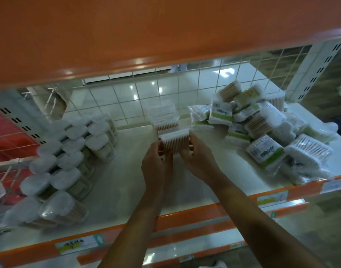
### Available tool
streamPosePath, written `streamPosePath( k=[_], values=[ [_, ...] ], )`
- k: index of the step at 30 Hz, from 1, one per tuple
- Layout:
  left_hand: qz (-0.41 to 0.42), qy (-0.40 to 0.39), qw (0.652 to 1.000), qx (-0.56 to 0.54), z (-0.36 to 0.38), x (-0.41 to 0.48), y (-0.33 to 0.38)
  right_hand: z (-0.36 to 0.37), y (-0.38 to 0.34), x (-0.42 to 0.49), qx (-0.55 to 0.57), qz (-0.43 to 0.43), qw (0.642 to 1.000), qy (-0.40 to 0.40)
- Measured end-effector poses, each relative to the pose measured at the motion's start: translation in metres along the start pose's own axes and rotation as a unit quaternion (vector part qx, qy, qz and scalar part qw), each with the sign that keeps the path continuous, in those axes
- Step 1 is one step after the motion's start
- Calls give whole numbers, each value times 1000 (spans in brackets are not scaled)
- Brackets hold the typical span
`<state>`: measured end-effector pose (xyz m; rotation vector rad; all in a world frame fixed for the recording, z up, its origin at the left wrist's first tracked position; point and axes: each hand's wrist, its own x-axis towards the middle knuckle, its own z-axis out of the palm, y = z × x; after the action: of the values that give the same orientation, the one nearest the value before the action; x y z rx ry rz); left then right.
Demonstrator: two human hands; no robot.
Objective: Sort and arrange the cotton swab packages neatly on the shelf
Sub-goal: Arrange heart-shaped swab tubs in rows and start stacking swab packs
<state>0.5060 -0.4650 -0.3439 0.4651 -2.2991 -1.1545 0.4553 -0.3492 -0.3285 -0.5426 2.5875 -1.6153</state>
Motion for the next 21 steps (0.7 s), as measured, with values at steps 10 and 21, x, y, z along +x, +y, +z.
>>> streamPosePath(
  k=[10, 21],
  values=[
    [-34, -4, 999, 27, 5, 25, -13, 24, -2, 16, -22, 38, 999, 0],
    [-48, 10, 998, 45, 13, 32, -16, 18, -6, 21, -43, 52, 997, -32]
  ],
)
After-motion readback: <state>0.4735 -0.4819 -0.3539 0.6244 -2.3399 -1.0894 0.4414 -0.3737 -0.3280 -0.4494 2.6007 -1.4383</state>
